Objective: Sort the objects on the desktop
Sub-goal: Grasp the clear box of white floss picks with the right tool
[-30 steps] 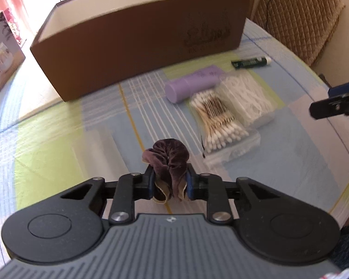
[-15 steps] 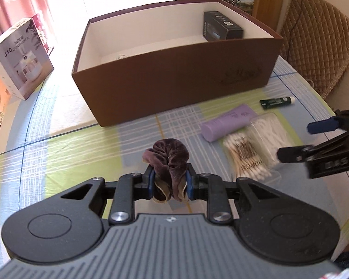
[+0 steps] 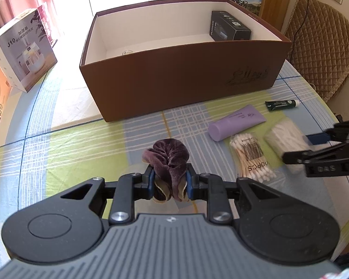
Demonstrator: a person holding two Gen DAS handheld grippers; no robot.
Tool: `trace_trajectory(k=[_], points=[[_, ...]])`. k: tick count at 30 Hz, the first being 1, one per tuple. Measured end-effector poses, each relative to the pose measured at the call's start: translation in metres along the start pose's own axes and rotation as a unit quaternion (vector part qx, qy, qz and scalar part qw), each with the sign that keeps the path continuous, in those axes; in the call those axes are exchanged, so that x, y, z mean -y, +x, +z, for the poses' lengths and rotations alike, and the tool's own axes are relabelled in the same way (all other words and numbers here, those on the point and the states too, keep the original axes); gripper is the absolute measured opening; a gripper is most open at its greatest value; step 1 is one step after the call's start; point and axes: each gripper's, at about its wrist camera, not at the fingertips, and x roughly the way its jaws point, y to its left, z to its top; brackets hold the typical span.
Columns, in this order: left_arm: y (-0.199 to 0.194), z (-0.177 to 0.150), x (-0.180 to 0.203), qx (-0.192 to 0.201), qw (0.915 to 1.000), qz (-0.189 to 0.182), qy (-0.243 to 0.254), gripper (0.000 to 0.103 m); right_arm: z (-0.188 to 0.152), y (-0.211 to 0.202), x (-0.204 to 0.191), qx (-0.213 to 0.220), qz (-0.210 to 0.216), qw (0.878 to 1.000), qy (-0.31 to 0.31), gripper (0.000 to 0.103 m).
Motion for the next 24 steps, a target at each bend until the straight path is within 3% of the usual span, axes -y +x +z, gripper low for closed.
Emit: trace_trajectory(k=[17, 19, 20, 24], points=[[-0.001, 0.0, 0.003, 0.0, 0.9999, -0.01, 0.007, 0.021, 0.009, 0.008, -0.01, -0.001, -0.022, 1.0, -0.013, 0.063], [-0.001, -0.001, 0.003, 0.001, 0.9999, -0.01, 0.007, 0.021, 0.01, 0.012, -0.01, -0.003, -0.022, 1.0, -0.017, 0.061], [-0.002, 0.0, 0.003, 0.0, 0.9999, -0.01, 0.006, 0.021, 0.01, 0.014, -0.01, -0.005, -0.025, 0.999, -0.02, 0.055], [-0.006, -0.001, 0.0, 0.003, 0.9999, -0.01, 0.004, 0.021, 0.008, 0.009, -0.01, -0.003, -0.028, 0.999, -0.031, 0.054]])
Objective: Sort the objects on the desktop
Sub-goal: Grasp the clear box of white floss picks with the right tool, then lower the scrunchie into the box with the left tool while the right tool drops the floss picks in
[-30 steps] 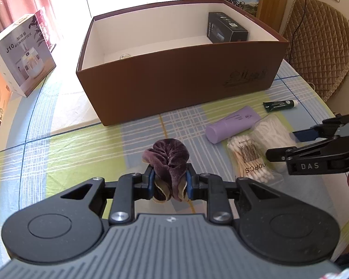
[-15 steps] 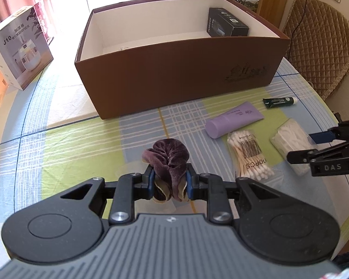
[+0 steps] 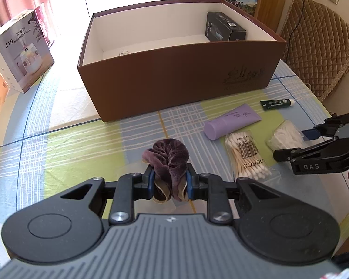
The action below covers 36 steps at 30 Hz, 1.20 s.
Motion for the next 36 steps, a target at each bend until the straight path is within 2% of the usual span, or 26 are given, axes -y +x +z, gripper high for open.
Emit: trace_trajectory(k=[4, 10, 19, 28, 36], points=[[-0.007, 0.003, -0.005, 0.007, 0.9999, -0.004, -0.007, 0.021, 0.004, -0.017, 0.003, 0.016, 0.012, 1.0, 0.01, 0.054], [-0.015, 0.018, -0.013, 0.025, 0.9996, -0.006, -0.009, 0.021, 0.027, -0.052, 0.009, 0.055, 0.037, 0.998, 0.017, 0.054], [-0.018, 0.071, -0.021, 0.06, 0.9982, -0.007, 0.008, 0.021, 0.084, -0.084, 0.008, 0.112, 0.079, 0.99, 0.013, 0.054], [0.003, 0.149, -0.031, 0.081, 0.9965, -0.014, 0.017, 0.021, 0.166, -0.078, 0.008, 0.147, 0.081, 0.986, 0.005, 0.054], [0.052, 0.211, -0.046, 0.058, 0.9981, -0.021, 0.006, 0.021, 0.233, -0.03, 0.021, 0.129, 0.073, 0.989, 0.018, 0.054]])
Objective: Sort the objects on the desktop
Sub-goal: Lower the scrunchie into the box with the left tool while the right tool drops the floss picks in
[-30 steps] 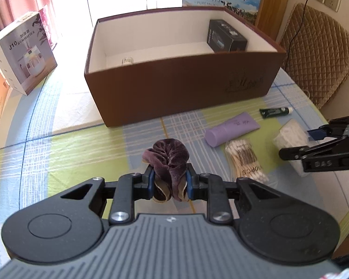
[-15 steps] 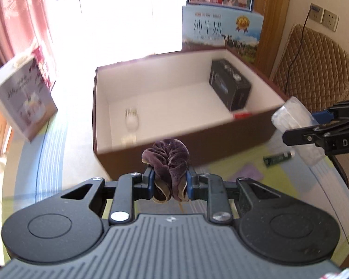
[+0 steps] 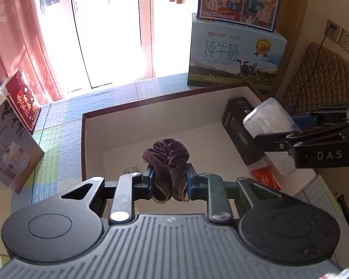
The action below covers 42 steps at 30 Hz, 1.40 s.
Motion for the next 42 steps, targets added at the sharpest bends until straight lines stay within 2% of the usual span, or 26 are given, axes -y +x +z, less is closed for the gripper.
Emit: trace_trajectory(k=[7, 20, 29, 35, 37, 42], points=[[0.059, 0.024, -0.007, -0.036, 0.9991, 0.018, 0.012, 0.021, 0.026, 0.053, 0.017, -0.022, -0.018, 1.0, 0.0, 0.054], [0.146, 0.038, -0.023, -0.093, 0.9949, 0.037, 0.01, 0.022, 0.034, 0.122, 0.041, -0.066, -0.029, 0.997, -0.004, 0.054], [0.171, 0.04, -0.026, -0.107, 0.9931, 0.044, 0.016, 0.026, 0.036, 0.137, 0.046, -0.076, -0.036, 0.996, -0.01, 0.054], [0.175, 0.04, -0.025, -0.105, 0.9927, 0.054, 0.025, 0.04, 0.034, 0.141, 0.048, -0.079, -0.042, 0.996, -0.01, 0.054], [0.175, 0.04, -0.025, -0.102, 0.9928, 0.056, 0.029, 0.049, 0.034, 0.141, 0.047, -0.078, -0.043, 0.996, -0.013, 0.054], [0.172, 0.04, -0.024, -0.096, 0.9927, 0.06, 0.042, 0.051, 0.034, 0.144, 0.044, -0.078, -0.046, 0.996, -0.022, 0.054]])
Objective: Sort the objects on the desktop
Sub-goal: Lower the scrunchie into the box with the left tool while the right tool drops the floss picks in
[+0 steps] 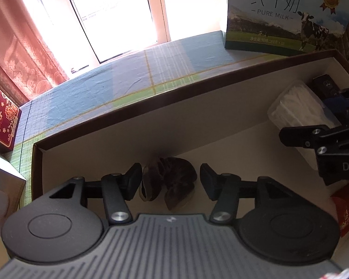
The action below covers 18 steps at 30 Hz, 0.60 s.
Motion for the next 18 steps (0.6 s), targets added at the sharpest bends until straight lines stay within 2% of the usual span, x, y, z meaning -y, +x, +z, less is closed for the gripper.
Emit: trace_trajectory(k=[7, 11, 15, 18], points=[[-0.005, -0.003, -0.001, 0.004, 1.0, 0.001, 0.002, 0.052, -0.004, 0.003, -0.003, 0.015, -0.007, 1.0, -0.024, 0.056], [-0.013, -0.007, -0.004, 0.011, 0.9999, -0.003, 0.001, 0.053, -0.005, -0.004, -0.001, 0.023, 0.008, 1.0, -0.019, 0.075], [-0.025, -0.011, -0.006, 0.02, 0.9998, -0.003, -0.001, 0.061, -0.009, -0.017, 0.0, 0.034, 0.023, 0.999, -0.02, 0.081], [-0.035, -0.013, -0.008, 0.027, 0.9996, -0.007, -0.004, 0.064, -0.014, -0.028, 0.0, 0.046, 0.037, 0.998, -0.017, 0.091]])
